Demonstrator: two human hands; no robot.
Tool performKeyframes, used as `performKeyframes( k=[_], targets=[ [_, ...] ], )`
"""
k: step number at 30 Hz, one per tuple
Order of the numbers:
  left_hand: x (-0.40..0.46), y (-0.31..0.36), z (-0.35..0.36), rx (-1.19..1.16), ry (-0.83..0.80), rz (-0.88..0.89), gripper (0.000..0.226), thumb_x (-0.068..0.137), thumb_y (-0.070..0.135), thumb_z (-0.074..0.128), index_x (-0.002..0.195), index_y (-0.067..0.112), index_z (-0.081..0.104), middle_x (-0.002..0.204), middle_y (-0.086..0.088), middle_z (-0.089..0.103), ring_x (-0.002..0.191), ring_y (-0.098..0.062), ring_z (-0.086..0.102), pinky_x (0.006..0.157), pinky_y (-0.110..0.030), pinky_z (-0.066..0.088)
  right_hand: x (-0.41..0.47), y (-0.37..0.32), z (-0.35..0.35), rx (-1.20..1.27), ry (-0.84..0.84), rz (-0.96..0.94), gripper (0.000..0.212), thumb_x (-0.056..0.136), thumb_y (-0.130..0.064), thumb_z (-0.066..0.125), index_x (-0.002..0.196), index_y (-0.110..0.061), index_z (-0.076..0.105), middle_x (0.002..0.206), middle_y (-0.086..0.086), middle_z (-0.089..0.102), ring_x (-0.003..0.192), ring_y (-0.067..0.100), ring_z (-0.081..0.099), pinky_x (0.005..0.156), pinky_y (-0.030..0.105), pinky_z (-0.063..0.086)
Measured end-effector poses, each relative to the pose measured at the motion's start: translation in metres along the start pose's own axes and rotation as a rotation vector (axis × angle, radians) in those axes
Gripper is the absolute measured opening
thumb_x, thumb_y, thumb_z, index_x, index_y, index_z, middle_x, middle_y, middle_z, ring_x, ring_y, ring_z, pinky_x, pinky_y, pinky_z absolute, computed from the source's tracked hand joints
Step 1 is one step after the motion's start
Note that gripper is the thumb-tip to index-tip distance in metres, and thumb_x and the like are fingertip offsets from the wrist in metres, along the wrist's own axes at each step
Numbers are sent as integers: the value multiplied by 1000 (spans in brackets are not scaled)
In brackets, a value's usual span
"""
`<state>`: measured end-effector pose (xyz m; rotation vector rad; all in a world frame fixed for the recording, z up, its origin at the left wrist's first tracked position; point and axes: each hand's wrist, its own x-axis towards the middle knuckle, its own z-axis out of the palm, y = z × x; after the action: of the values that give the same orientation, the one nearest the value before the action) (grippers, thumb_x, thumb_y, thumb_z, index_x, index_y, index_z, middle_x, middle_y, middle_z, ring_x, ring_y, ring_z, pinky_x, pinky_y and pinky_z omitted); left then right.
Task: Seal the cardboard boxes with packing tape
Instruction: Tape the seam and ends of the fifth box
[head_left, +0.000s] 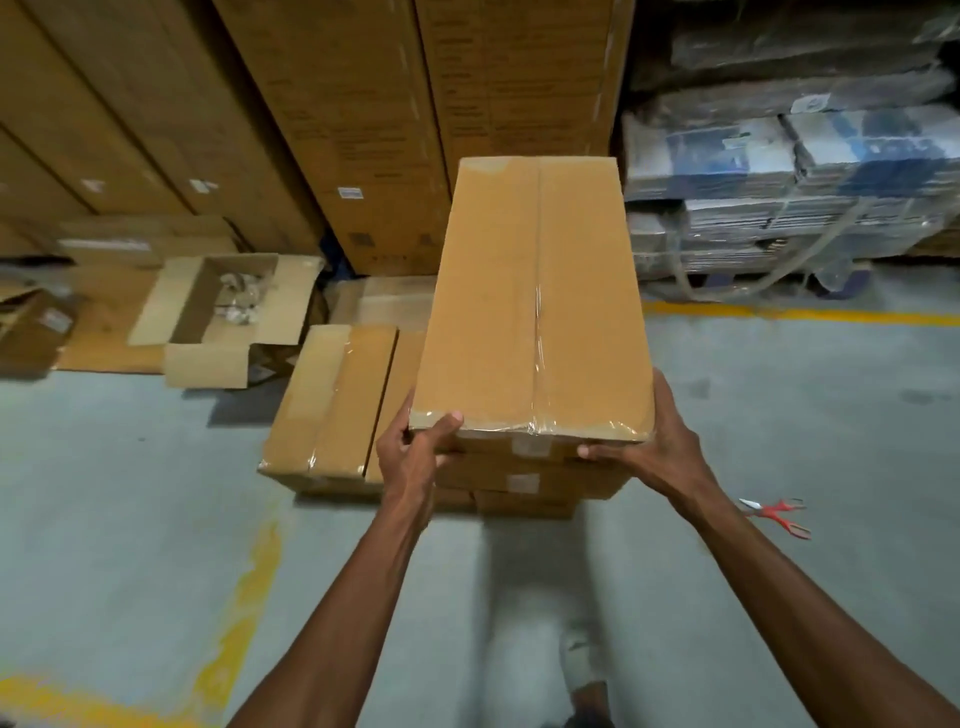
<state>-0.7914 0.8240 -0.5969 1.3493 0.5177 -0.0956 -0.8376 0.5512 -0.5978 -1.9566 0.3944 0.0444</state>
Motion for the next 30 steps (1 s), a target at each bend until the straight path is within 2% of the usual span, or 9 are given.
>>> performKeyframes(
  k=[3, 5, 7, 10, 15, 21, 25, 28, 30],
  targets=[
    [4, 7, -64, 2, 44, -7, 81, 75, 9, 88, 148, 24, 55, 133, -7, 67, 115, -30, 68, 92, -59, 58, -16, -14, 58, -15, -43, 16, 128, 50, -49, 99, 152, -42, 22, 134, -13, 52, 127, 25, 51, 100, 40, 48],
    [11, 14, -105, 4, 58, -8, 77, 78, 5, 84, 148, 21, 55, 123, -5, 71, 108, -29, 70, 89, -59, 59, -24, -25, 97, -37, -73, 32, 140, 44, -60, 98, 155, -42, 15, 145, -8, 50, 133, 29, 47, 109, 47, 45],
    [23, 24, -147, -3, 82, -11, 74, 81, 2, 81, 148, 17, 54, 117, -4, 71, 103, -27, 70, 88, -56, 60, -27, -39, 139, -34, -104, 36, 145, 45, -57, 98, 159, -37, 10, 154, -1, 45, 140, 29, 43, 115, 49, 40],
    [52, 42, -208, 0, 113, -25, 73, 82, 2, 81, 148, 16, 54, 121, -8, 69, 99, -26, 70, 86, -52, 61, -20, -68, 205, -7, -149, 43, 146, 46, -57, 97, 160, -35, 8, 159, 0, 39, 144, 26, 39, 115, 46, 39],
    [141, 57, -280, 34, 107, -39, 69, 82, 2, 80, 146, 15, 57, 125, -14, 70, 103, -30, 71, 84, -49, 62, 16, -97, 313, 46, -131, 185, 139, 53, -78, 82, 160, -45, -1, 170, -3, 15, 153, 34, 23, 118, 59, 28],
    [268, 29, -311, -33, 60, -185, 74, 80, -10, 76, 146, 18, 54, 117, -9, 70, 85, -18, 73, 79, -45, 64, 88, -76, 406, 53, -54, 254, 133, 59, -63, 90, 161, -42, 6, 167, -2, 25, 150, 32, 29, 117, 62, 32],
    [327, -10, -312, -47, 3, -309, 84, 77, -11, 78, 151, 18, 50, 139, -20, 61, 107, -34, 69, 94, -57, 56, 114, -51, 425, 58, -20, 303, 133, 55, -69, 88, 160, -42, 10, 165, -3, 28, 149, 30, 32, 116, 59, 35],
    [359, -33, -301, 3, -54, -358, 97, 66, -3, 86, 152, 20, 47, 154, -21, 45, 111, -36, 69, 89, -52, 60, 128, -26, 427, 59, 8, 347, 136, 51, -75, 85, 159, -44, 10, 162, -4, 32, 146, 28, 36, 114, 56, 39],
    [373, -49, -293, 40, -111, -364, 105, 60, 3, 89, 153, 23, 46, 154, -20, 46, 109, -33, 70, 86, -46, 61, 138, -11, 426, 58, 23, 368, 130, 58, -63, 90, 160, -40, 13, 158, -6, 36, 142, 25, 38, 112, 52, 40]
  ],
)
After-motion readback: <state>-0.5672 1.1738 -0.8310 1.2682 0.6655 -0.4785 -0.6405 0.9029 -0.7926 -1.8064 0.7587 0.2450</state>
